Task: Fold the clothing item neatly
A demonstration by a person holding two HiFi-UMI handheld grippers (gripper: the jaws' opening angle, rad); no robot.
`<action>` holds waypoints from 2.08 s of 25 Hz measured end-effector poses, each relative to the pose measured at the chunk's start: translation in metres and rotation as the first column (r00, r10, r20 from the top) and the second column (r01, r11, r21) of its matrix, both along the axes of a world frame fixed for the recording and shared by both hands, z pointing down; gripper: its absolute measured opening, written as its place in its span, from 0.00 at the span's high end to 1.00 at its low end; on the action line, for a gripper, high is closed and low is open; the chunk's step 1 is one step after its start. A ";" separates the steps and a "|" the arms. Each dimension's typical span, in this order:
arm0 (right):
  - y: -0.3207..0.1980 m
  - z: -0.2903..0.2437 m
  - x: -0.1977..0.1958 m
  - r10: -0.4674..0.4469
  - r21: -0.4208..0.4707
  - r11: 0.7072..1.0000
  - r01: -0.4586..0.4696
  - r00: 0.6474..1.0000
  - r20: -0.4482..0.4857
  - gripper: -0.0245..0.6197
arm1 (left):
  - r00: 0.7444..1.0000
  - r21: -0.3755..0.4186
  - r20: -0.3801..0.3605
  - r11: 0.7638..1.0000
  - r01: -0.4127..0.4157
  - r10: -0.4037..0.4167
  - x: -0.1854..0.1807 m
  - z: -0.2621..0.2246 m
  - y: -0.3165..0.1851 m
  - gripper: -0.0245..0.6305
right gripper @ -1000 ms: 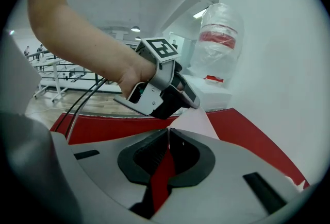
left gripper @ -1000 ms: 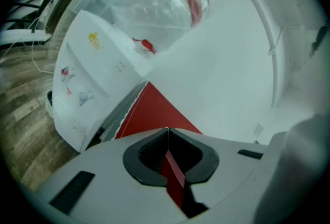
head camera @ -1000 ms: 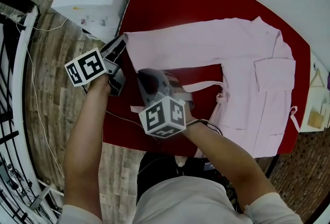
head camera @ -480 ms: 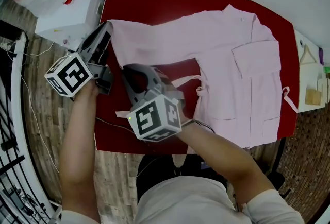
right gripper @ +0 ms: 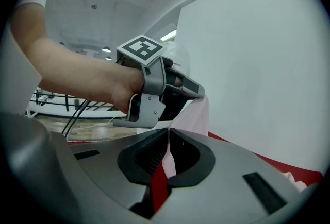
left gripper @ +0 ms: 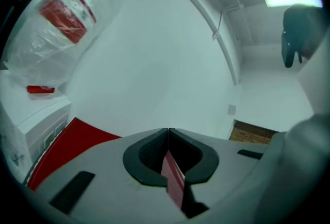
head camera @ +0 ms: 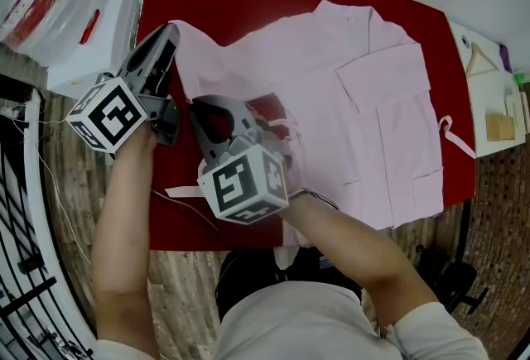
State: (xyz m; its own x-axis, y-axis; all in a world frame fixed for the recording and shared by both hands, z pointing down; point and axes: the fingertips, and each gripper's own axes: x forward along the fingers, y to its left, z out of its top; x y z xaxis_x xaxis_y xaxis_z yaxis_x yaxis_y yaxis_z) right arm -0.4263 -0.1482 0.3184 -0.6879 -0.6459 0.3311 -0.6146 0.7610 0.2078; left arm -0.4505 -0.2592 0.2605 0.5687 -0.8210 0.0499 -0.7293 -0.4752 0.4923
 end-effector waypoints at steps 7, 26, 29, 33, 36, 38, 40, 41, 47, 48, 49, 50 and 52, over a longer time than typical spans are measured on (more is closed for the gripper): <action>-0.011 -0.017 0.069 0.069 -0.002 0.998 -0.069 0.997 0.038 0.92 | 0.996 0.034 0.038 0.996 -0.081 0.080 0.085 -0.025 -0.010 0.94; -0.038 -0.017 0.265 0.220 -0.060 0.975 -0.214 0.969 0.113 0.92 | 0.953 -0.006 0.172 0.967 -0.253 0.250 0.306 -0.024 -0.035 0.94; -0.041 -0.009 0.293 0.249 -0.082 0.967 -0.241 0.961 0.118 0.92 | 0.939 -0.029 0.200 0.960 -0.280 0.280 0.337 -0.013 -0.038 0.94; -0.039 0.010 0.325 0.288 -0.123 0.954 -0.274 0.951 0.110 0.92 | 0.920 -0.084 0.211 0.944 -0.320 0.331 0.376 0.012 -0.039 0.94; -0.038 0.022 0.345 0.314 -0.157 0.942 -0.296 0.943 0.110 0.92 | 0.907 -0.125 0.212 0.931 -0.343 0.363 0.401 0.032 -0.039 0.94; -0.037 0.030 0.359 0.335 -0.177 0.933 -0.313 0.936 0.112 0.92 | 0.899 -0.142 0.212 0.922 -0.360 0.383 0.419 0.042 -0.038 0.94; -0.039 0.038 0.372 0.356 -0.198 0.923 -0.330 0.928 0.112 0.92 | 0.891 -0.157 0.213 0.914 -0.374 0.401 0.436 0.051 -0.038 0.94; -0.039 0.042 0.378 0.367 -0.209 0.917 -0.339 0.924 0.112 0.92 | 0.887 -0.164 0.216 0.911 -0.379 0.408 0.444 0.056 -0.039 0.94; -0.042 0.081 0.409 0.431 -0.292 0.874 -0.388 0.897 0.099 0.92 | 0.861 -0.228 0.239 0.888 -0.399 0.449 0.477 0.098 -0.040 0.94; -0.042 0.089 0.413 0.442 -0.309 0.865 -0.396 0.892 0.095 0.92 | 0.859 -0.242 0.240 0.885 -0.399 0.453 0.481 0.106 -0.040 0.94; -0.041 0.096 0.417 0.452 -0.328 0.854 -0.404 0.888 0.086 0.92 | 0.857 -0.256 0.241 0.881 -0.397 0.456 0.484 0.114 -0.041 0.94; -0.040 0.104 0.421 0.461 -0.344 0.844 -0.411 0.884 0.076 0.92 | 0.855 -0.267 0.242 0.878 -0.397 0.460 0.486 0.121 -0.041 0.94; -0.039 0.116 0.429 0.474 -0.365 0.830 -0.423 0.879 0.059 0.92 | 0.847 -0.285 0.238 0.868 -0.406 0.475 0.493 0.134 -0.039 0.94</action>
State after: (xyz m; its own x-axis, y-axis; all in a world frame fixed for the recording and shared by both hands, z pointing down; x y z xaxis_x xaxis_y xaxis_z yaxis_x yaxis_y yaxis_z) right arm 0.0024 -0.1875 0.4346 -0.4046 -0.7639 0.5028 -0.9079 0.4015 -0.1205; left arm 0.0422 -0.2983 0.3941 0.7982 -0.4356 0.4160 -0.5934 -0.6872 0.4190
